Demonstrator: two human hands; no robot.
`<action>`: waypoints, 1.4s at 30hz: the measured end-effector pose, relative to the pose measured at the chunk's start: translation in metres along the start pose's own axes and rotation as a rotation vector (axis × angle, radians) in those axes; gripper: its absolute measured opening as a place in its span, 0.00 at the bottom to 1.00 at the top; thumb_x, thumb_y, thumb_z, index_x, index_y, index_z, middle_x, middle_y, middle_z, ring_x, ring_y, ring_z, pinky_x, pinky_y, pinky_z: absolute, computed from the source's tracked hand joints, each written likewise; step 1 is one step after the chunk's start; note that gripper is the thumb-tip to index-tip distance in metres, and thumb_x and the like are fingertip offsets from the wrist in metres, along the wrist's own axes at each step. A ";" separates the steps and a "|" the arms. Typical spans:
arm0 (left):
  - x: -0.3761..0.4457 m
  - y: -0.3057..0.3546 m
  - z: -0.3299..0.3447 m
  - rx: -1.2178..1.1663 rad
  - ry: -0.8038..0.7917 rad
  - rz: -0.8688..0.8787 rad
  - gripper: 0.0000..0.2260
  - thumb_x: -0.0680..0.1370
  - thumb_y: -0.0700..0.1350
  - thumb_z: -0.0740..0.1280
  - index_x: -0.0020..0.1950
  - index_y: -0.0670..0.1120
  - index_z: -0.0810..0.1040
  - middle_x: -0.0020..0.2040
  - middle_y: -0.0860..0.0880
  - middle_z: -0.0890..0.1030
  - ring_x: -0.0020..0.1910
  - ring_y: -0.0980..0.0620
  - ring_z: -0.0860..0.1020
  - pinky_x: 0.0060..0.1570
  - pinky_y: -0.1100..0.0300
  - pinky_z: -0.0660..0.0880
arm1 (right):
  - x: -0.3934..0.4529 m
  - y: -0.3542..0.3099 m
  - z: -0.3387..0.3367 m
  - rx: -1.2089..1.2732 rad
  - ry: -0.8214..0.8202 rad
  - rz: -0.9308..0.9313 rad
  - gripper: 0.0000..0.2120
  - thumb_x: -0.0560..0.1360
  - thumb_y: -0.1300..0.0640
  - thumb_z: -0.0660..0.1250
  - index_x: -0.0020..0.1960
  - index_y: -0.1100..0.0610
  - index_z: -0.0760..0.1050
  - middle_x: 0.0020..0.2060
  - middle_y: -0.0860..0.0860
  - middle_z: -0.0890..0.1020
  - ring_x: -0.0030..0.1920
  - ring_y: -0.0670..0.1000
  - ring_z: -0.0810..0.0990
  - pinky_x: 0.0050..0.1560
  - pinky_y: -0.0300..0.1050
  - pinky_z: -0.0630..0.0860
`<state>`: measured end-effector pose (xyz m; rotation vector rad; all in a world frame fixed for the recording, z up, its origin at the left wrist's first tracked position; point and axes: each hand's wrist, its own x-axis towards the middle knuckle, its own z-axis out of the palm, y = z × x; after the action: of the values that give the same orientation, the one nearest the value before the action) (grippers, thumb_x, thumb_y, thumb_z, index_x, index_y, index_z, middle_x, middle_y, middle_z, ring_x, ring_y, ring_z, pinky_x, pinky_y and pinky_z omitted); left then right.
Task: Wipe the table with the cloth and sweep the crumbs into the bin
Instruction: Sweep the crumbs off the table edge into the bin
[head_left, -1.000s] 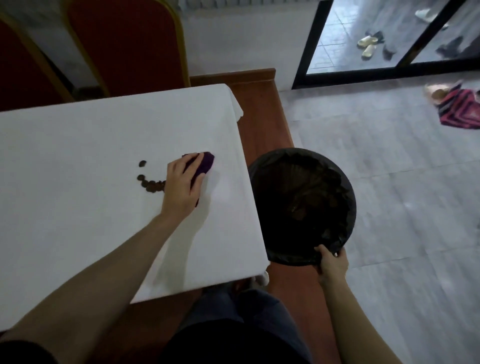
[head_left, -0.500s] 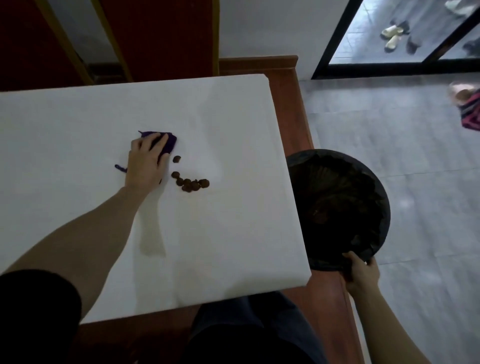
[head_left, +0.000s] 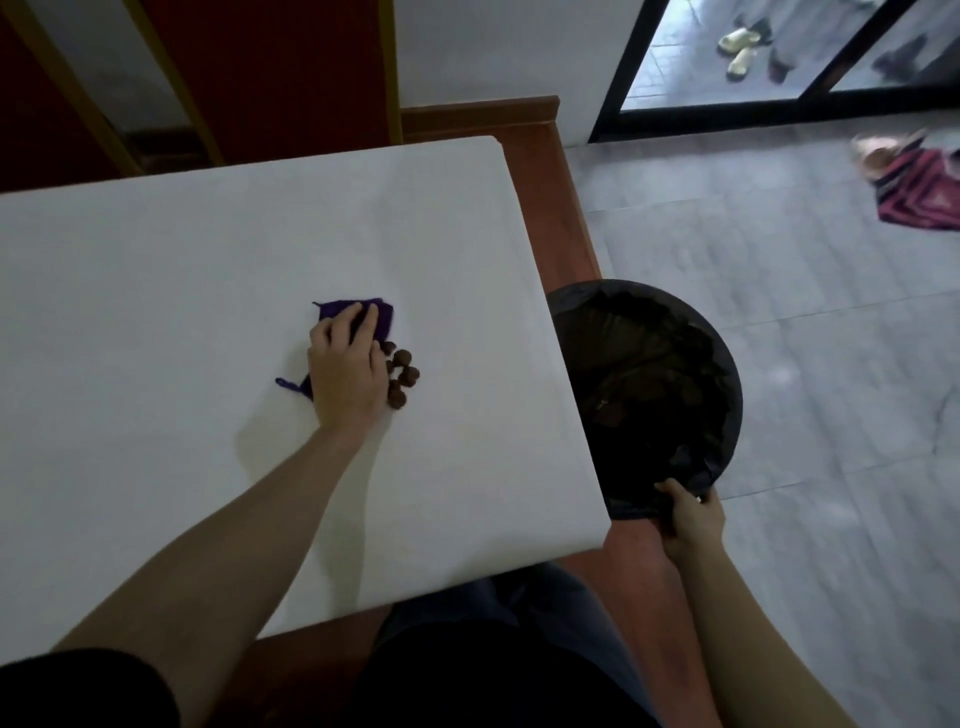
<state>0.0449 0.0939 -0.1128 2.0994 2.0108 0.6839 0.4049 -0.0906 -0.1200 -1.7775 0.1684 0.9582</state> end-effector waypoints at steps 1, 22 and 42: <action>-0.006 0.010 0.003 -0.013 -0.010 -0.015 0.19 0.80 0.40 0.60 0.71 0.42 0.74 0.69 0.43 0.75 0.63 0.36 0.71 0.60 0.44 0.71 | 0.000 0.000 -0.001 0.006 -0.003 0.000 0.20 0.72 0.74 0.64 0.61 0.59 0.74 0.47 0.59 0.80 0.42 0.54 0.80 0.34 0.43 0.80; -0.068 0.196 0.063 0.040 -0.186 0.069 0.22 0.78 0.40 0.66 0.72 0.44 0.72 0.70 0.43 0.73 0.67 0.39 0.71 0.61 0.46 0.75 | 0.028 0.014 -0.027 -0.042 -0.080 0.082 0.27 0.70 0.71 0.67 0.69 0.60 0.70 0.59 0.61 0.79 0.60 0.63 0.79 0.59 0.64 0.77; -0.062 0.228 0.052 -0.291 -0.168 0.175 0.19 0.82 0.40 0.57 0.72 0.41 0.73 0.70 0.43 0.72 0.66 0.43 0.69 0.67 0.56 0.69 | 0.040 0.007 -0.035 -0.034 -0.129 0.061 0.26 0.71 0.71 0.67 0.67 0.57 0.72 0.52 0.53 0.81 0.56 0.58 0.80 0.58 0.61 0.79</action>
<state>0.2735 0.0243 -0.0776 2.0944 1.5504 0.7476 0.4460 -0.1101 -0.1481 -1.7438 0.1257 1.1214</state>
